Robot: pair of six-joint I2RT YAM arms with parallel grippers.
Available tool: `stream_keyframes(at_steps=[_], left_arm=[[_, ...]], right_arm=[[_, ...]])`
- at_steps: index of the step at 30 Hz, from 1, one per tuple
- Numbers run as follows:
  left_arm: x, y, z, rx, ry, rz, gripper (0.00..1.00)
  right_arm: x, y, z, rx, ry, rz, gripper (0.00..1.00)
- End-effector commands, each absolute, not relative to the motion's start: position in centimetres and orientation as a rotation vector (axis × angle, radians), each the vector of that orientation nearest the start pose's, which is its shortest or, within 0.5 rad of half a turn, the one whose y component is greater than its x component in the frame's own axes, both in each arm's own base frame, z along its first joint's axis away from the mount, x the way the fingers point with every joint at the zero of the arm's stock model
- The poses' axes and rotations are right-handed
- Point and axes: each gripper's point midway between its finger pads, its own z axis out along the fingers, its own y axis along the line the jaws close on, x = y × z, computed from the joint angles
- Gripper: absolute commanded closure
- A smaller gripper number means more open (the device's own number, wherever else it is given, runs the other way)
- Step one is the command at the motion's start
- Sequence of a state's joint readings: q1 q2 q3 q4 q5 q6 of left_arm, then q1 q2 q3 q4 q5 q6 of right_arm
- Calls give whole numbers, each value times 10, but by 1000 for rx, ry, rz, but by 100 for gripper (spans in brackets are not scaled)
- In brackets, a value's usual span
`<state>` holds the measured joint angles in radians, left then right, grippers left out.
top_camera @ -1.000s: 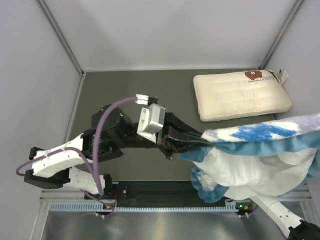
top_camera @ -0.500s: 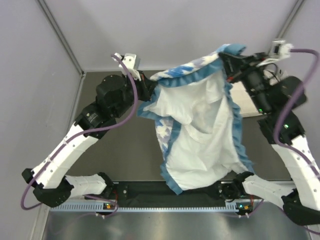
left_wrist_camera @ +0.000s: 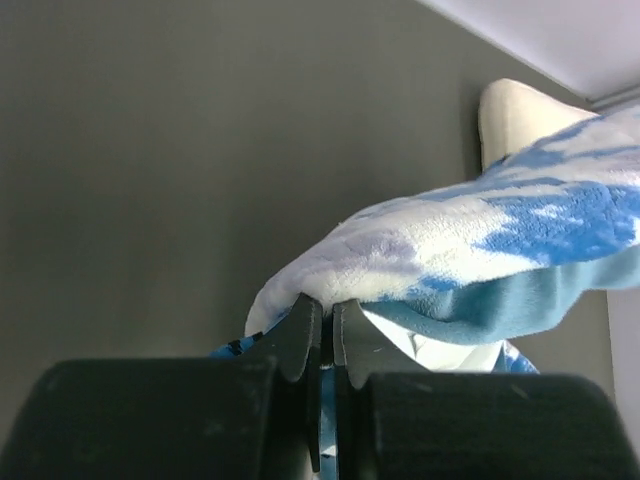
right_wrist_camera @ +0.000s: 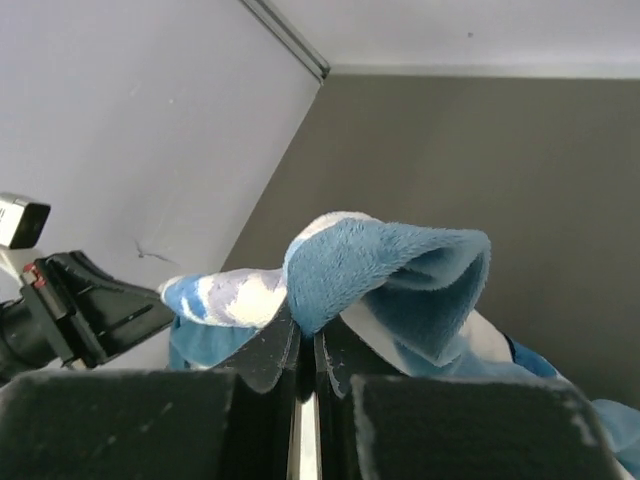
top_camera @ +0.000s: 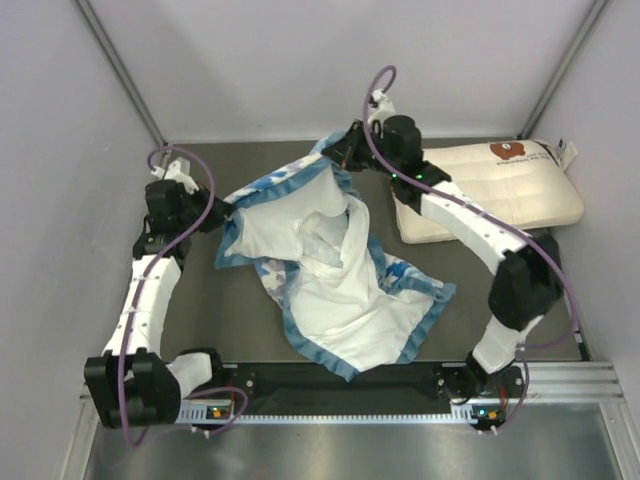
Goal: Put the pillow into the pillowcase
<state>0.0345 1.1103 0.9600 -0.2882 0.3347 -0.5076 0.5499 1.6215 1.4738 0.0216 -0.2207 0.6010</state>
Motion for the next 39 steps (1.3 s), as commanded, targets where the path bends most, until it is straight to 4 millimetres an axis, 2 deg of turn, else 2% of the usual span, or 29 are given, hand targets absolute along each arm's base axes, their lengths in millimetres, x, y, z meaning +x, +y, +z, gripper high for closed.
stream_keyframes(at_steps=[1,2,6,7,8,9,10,11,12,13,14,18,19,20,21,22,23,24,25,26,28,30,31,32,33,34,36,37,39], left_arm=[[357,-26,205,-501,2044,-607,100],[359,-21,202,-527,2044,-601,100],[370,1,176,-676,2059,-501,100],[372,9,172,-705,2055,-466,100],[372,12,169,-721,2063,-445,95],[373,19,171,-712,2060,-404,84],[372,32,171,-744,2050,-313,59],[371,41,176,-754,2037,-258,49],[370,47,188,-728,2018,-211,42],[368,51,194,-723,2008,-180,38],[370,64,210,-731,1968,-109,32],[367,76,233,-688,1980,-5,27],[363,74,232,-682,2011,-2,27],[364,72,239,-664,2013,-12,27],[363,63,239,-628,2036,-62,27],[361,58,239,-613,2045,-89,27],[357,54,236,-610,2052,-109,27],[356,42,233,-590,2065,-181,26],[355,37,229,-584,2072,-215,25],[350,32,214,-598,2104,-243,25],[346,25,197,-644,2130,-295,26],[341,25,170,-743,2169,-299,25],[339,26,160,-764,2188,-289,25],[336,27,150,-785,2210,-276,25],[333,28,137,-819,2247,-262,25],[331,31,129,-839,2265,-242,25],[326,32,111,-865,2312,-222,24],[325,33,107,-870,2318,-210,24],[322,36,97,-884,2320,-179,24]], right_arm=[[444,341,410,-127,1521,1144,100],[462,353,399,-125,1534,1148,100],[500,394,388,-170,1521,1214,100],[502,399,423,-193,1438,1249,100],[519,416,390,-203,1481,1273,99],[513,429,394,-262,1461,1336,93],[509,432,423,-290,1404,1356,65],[518,438,405,-288,1438,1351,48],[519,437,408,-292,1437,1325,33],[524,434,390,-268,1492,1291,16],[520,420,413,-235,1461,1248,11],[517,366,411,-176,1531,1094,7],[514,355,407,-169,1562,1074,8],[501,341,401,-165,1622,1059,8],[498,324,394,-174,1658,1014,8],[492,314,366,-177,1740,982,8],[473,297,372,-171,1772,948,8],[468,283,364,-174,1798,904,9],[457,273,329,-164,1889,866,9],[440,258,337,-148,1885,827,9],[419,241,312,-129,1960,768,10],[390,220,283,-90,2020,709,10],[376,210,253,-78,2088,671,10],[370,191,257,-25,2071,585,10],[365,174,247,14,2100,513,10],[355,156,225,51,2161,439,9],[348,121,224,140,2148,370,6],[341,109,208,169,2181,356,4],[335,86,204,217,2174,335,3]])
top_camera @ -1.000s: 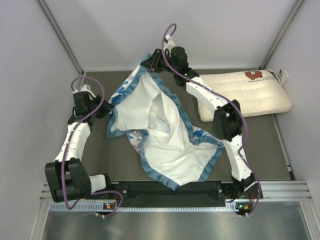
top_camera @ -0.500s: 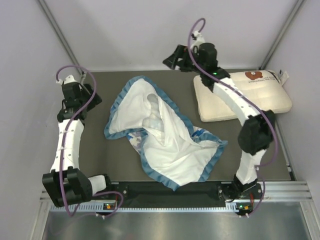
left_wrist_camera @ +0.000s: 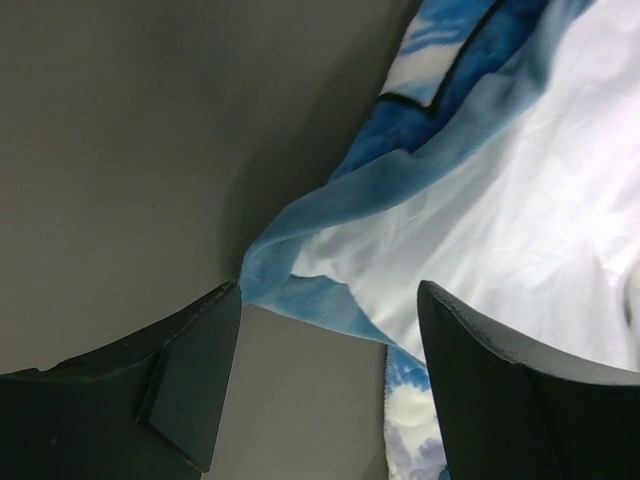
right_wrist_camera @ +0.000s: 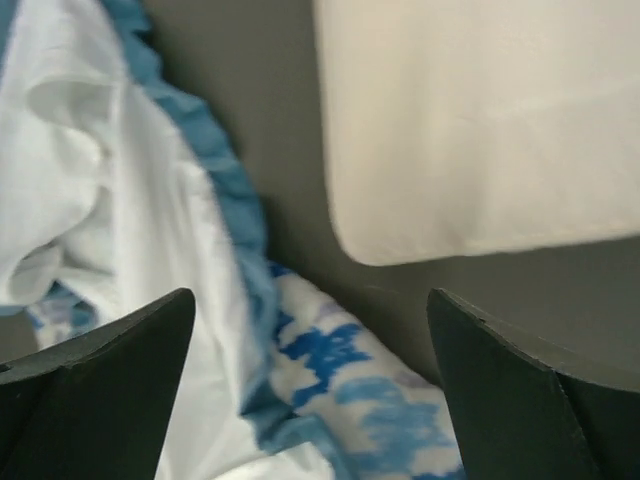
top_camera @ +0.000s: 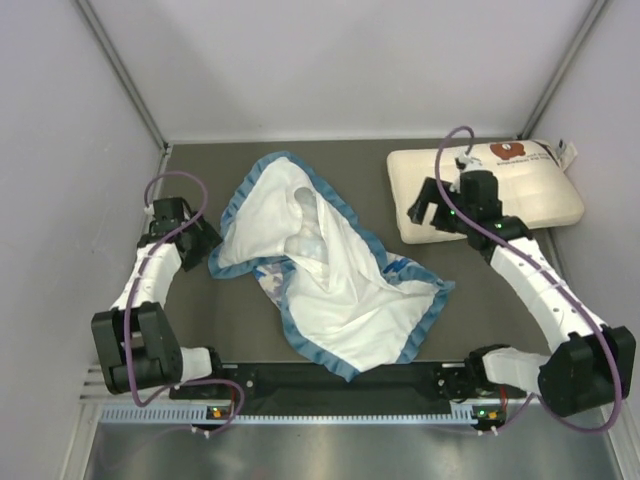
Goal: Put the pillow into the pillowcase
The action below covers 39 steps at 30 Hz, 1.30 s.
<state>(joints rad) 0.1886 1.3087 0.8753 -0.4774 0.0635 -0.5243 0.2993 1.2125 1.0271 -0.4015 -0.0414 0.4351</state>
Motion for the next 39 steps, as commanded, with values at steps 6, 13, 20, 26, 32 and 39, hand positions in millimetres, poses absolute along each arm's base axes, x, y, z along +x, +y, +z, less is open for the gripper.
stream_keyframes(at_steps=[6,13,20,26,32,39], left_arm=[[326,33,80,-925,2312,-210,26],[346,49,65,-907,2346,-119,64],[362,52,42,-888,2423,-98,100],[366,72,51,-901,2403,27,100],[360,130,119,-980,2215,383,100],[354,118,177,-927,2125,273,73]], right_arm=[[329,70,164,239,2253,238,0],[360,118,151,-14,2329,-50,0],[399,98,117,-32,2366,-451,0],[419,89,85,-48,2411,-586,42],[435,88,125,-6,2343,-509,100],[427,135,247,-110,2179,-82,100]])
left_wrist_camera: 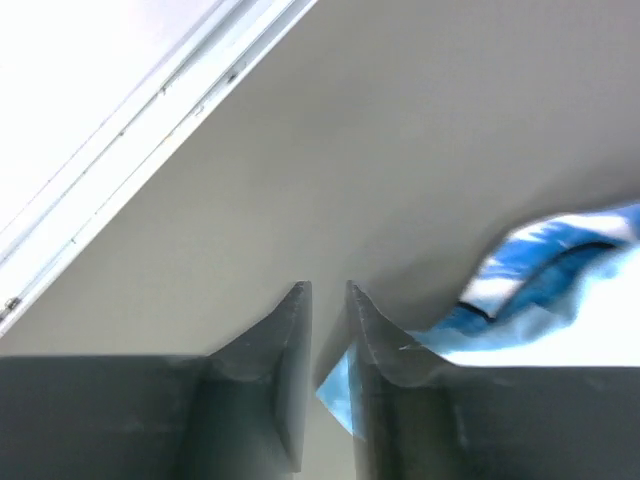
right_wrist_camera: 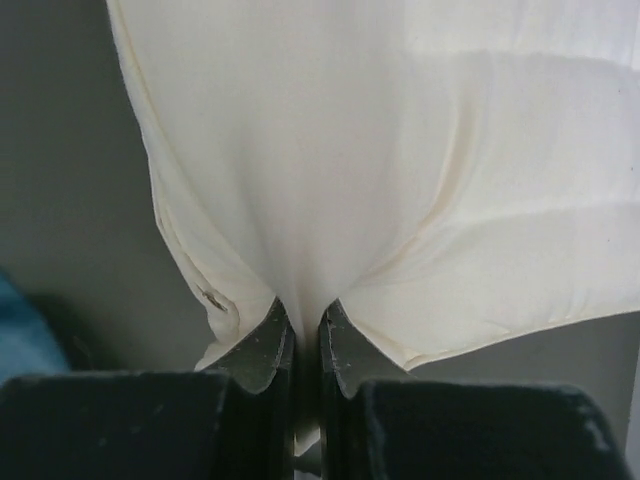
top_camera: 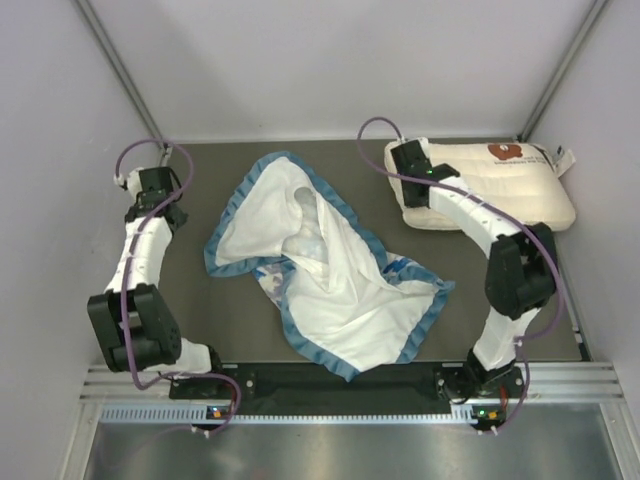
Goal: Put the pillow into the pillowcase
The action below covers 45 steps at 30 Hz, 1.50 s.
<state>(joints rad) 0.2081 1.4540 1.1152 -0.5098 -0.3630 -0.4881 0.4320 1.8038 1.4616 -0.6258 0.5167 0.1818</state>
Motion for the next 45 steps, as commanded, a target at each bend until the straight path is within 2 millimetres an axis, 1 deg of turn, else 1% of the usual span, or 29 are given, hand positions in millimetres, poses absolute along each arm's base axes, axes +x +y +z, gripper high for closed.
stream_keyframes(at_steps=[1,3,4,5,6,7,9,10,11,12,13,14,16,17,18,19,20,21,22,23,24,25,26,27,29,33,34,36,45], left_arm=[[356,108,190,-894,2120,195,60],[359,76,194,-803,2157,-12,49],[361,41,208,-699,2149,-240,36],[365,22,219,-632,2113,-370,23],[361,6,217,-602,2115,-468,10],[354,-13,232,-567,2083,-590,1],[345,-35,248,-495,2047,-662,1],[340,-45,253,-469,2042,-712,1],[336,-48,258,-468,2030,-730,1],[331,-51,265,-459,2011,-752,1],[328,-54,269,-471,2001,-777,1],[325,-58,273,-459,1993,-801,1],[323,-62,278,-456,1981,-840,1],[322,-66,279,-454,1981,-865,1],[321,-70,274,-457,1991,-903,1],[321,-73,277,-463,1984,-939,1],[321,-75,273,-473,1994,-957,1],[323,-75,268,-493,2008,-960,1],[325,-74,266,-504,2014,-955,1],[324,-73,262,-518,2025,-951,1],[325,-74,259,-518,2034,-955,1],[325,-76,255,-501,2048,-956,1],[324,-77,247,-510,2082,-950,1],[326,-76,238,-507,2119,-925,1],[323,-88,225,-473,2186,-932,1],[315,-119,184,-390,2368,-969,1],[310,-135,178,-332,2406,-991,1],[310,-145,166,-314,2441,-1010,1],[297,-214,137,-185,2545,-1238,1]], right_arm=[[419,153,258,-156,2169,28,100],[405,168,294,-187,2107,152,100],[396,183,305,-220,2093,251,100],[390,192,316,-236,2072,314,100],[382,199,338,-247,2027,379,100],[370,216,349,-295,2010,481,100],[356,233,371,-343,1965,584,100],[339,251,371,-415,1973,656,100],[331,259,378,-453,1963,686,100],[324,268,373,-493,1979,702,100],[307,283,368,-569,1986,730,100],[298,289,350,-608,2023,732,100],[270,303,340,-685,2018,789,100],[261,308,319,-710,2042,808,100],[248,307,322,-716,2020,850,100],[230,314,318,-769,2008,919,100],[219,314,297,-794,2043,935,100],[209,310,300,-796,2021,951,100],[199,311,293,-812,2029,954,100],[192,306,275,-821,2069,941,100],[186,303,276,-813,2058,954,100],[181,302,270,-814,2066,964,100],[176,298,254,-817,2100,958,100],[171,296,255,-802,2096,973,100],[158,295,242,-825,2118,991,100],[131,296,235,-881,2111,1031,100],[126,296,234,-895,2102,1039,100],[121,292,232,-887,2100,1050,100],[106,283,244,-885,2044,1105,100]])
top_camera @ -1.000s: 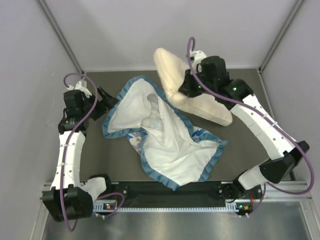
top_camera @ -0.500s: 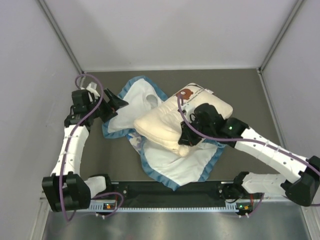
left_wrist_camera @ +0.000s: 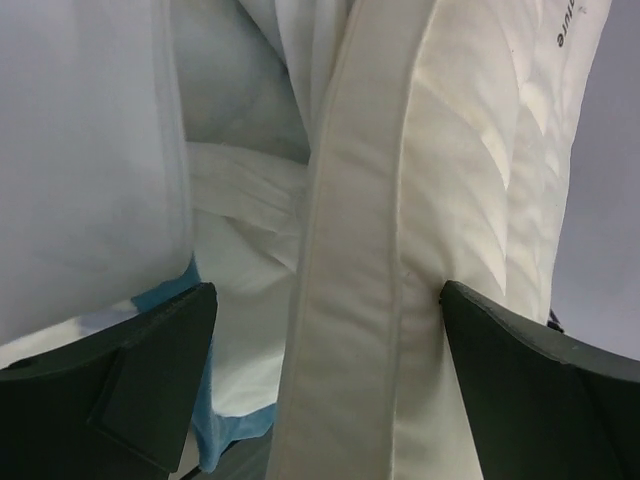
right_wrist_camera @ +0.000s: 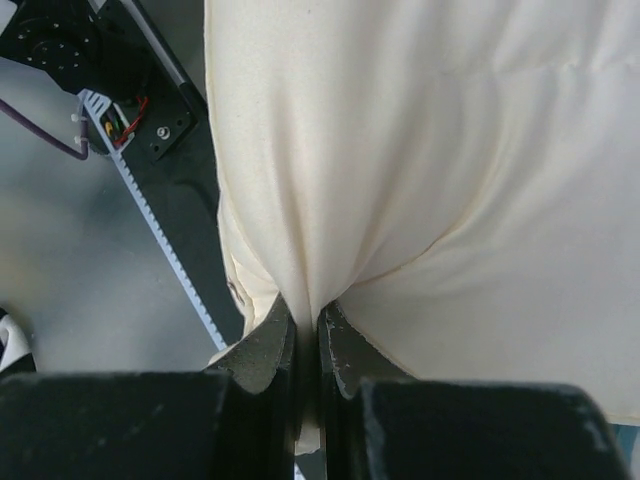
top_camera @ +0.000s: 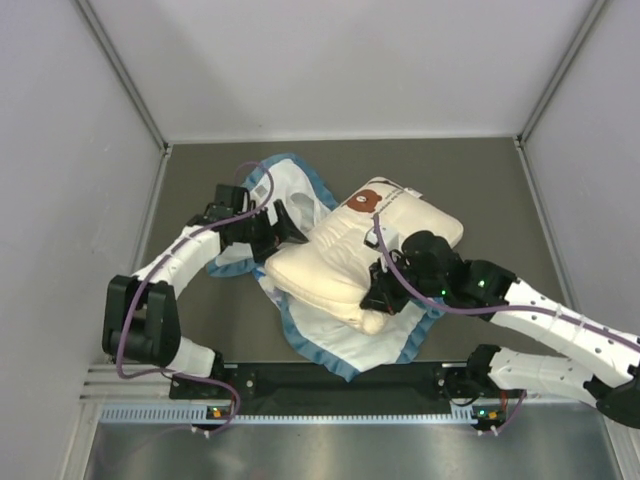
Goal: Put the pillow into the pillowcase
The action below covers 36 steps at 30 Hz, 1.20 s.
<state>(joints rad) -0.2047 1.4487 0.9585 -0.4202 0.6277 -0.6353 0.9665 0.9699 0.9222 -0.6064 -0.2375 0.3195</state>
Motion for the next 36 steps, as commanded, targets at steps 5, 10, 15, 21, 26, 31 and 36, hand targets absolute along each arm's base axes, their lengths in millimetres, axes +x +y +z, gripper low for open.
stream_keyframes(at_steps=[5,10,15,21,26,31,36], left_arm=[[288,-265,147,-50,2507,-1400,16],[293,-289,174,-16,2404,-1540,83],[320,-304,241,72,2189,-1614,100],[347,-311,365,262,1871,-1580,100],[363,-248,438,153,1656,-1251,100],[326,-158,474,2,1462,-872,100],[273,-97,435,-170,1420,-650,100]], right_arm=[[107,279,238,-872,2066,1087,100],[114,268,234,-830,2092,1002,100],[120,260,227,-815,2129,924,100],[140,254,208,-802,2205,747,100],[183,240,210,-748,2252,514,100],[240,234,217,-667,2294,357,100],[309,262,241,-560,2282,290,100]])
